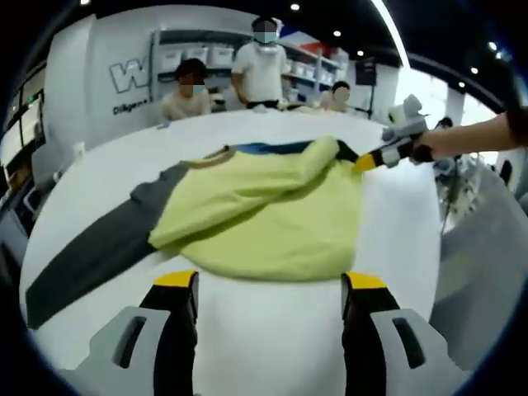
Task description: Fold the garment on the visible template until the final outline fits inside the template.
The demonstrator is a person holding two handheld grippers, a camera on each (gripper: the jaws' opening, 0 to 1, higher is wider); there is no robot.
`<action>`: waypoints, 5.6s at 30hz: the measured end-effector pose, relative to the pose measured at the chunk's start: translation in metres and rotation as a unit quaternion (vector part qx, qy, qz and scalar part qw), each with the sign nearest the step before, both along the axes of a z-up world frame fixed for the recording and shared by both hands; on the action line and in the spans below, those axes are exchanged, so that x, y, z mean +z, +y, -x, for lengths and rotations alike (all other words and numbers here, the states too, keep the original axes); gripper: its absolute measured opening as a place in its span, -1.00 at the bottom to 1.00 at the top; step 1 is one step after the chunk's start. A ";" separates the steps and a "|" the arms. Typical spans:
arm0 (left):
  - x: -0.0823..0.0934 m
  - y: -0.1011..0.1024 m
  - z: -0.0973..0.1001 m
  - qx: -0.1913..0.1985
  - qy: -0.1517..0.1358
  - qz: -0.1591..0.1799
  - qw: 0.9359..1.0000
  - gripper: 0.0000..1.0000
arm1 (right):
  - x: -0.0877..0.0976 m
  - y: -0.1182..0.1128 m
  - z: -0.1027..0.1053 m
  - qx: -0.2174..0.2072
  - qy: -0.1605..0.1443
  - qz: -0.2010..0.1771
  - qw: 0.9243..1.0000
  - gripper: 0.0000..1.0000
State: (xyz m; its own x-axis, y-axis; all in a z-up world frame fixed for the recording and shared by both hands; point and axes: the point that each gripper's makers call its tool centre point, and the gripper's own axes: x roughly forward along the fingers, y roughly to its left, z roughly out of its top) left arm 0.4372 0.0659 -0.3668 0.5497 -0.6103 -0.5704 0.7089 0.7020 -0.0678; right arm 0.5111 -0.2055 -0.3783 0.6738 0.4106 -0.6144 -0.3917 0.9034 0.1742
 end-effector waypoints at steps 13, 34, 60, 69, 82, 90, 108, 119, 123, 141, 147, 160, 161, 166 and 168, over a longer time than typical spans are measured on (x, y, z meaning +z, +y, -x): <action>-0.015 -0.038 0.000 0.003 0.001 -0.017 1.000 0.12 | 0.025 0.002 -0.006 -0.005 -0.022 -0.023 0.999 -1.00; 0.013 -0.029 -0.012 -0.028 -0.054 -0.073 0.995 -0.94 | 0.067 0.013 -0.007 0.004 -0.057 -0.042 0.998 -1.00; 0.042 -0.010 -0.050 -0.034 -0.086 -0.113 0.989 -0.94 | 0.053 0.046 -0.011 0.032 -0.046 -0.044 0.997 -1.00; 0.013 0.008 -0.058 -0.003 -0.048 -0.101 0.994 -0.93 | 0.041 0.056 0.004 0.093 -0.049 0.004 0.994 -0.68; -0.008 0.014 -0.050 0.005 -0.023 -0.106 0.994 -0.93 | -0.006 0.071 0.026 0.160 -0.010 0.072 0.984 -0.61; -0.013 0.010 -0.045 0.002 -0.022 -0.111 0.994 -0.94 | -0.014 0.064 0.017 0.171 -0.015 0.117 0.978 -0.77; 0.007 0.025 -0.027 -0.001 -0.026 -0.100 0.995 -0.96 | 0.021 0.052 0.050 0.141 -0.010 0.044 0.989 -1.00; 0.019 0.034 0.005 -0.021 -0.034 -0.149 0.988 -0.96 | 0.037 0.034 0.073 0.104 -0.029 0.003 0.994 -1.00; 0.031 0.040 0.010 -0.028 -0.058 -0.162 0.985 -0.96 | 0.053 0.038 0.077 0.100 -0.055 -0.014 0.993 -1.00; 0.011 0.041 0.088 -0.115 -0.004 -0.210 0.971 -0.95 | 0.039 0.034 0.142 0.092 -0.046 -0.025 0.994 -1.00; -0.008 0.048 0.096 -0.123 0.022 -0.229 0.965 -0.94 | 0.022 0.031 0.153 0.087 -0.032 -0.019 0.996 -1.00; -0.016 0.083 0.111 -0.083 0.049 -0.228 0.969 -0.80 | 0.019 0.030 0.163 0.068 -0.011 -0.014 0.998 -1.00; -0.015 0.089 0.111 -0.078 0.046 -0.235 0.968 -0.80 | 0.018 0.027 0.163 0.066 -0.011 -0.013 0.998 -1.00; -0.011 0.102 0.109 -0.047 0.044 -0.237 0.969 -0.76 | 0.014 0.019 0.169 0.056 0.001 -0.008 0.998 -1.00; -0.012 0.103 0.109 -0.037 0.052 -0.221 0.973 -0.74 | 0.015 0.007 0.167 0.045 0.002 -0.013 0.999 -1.00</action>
State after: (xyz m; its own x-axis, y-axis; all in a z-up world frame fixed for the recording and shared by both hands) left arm 0.3286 0.1692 -0.3788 0.4399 -0.3283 -0.8359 0.7637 0.6265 0.1558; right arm 0.3443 -0.1986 -0.3630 0.6305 0.4854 -0.6057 -0.4704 0.8596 0.1992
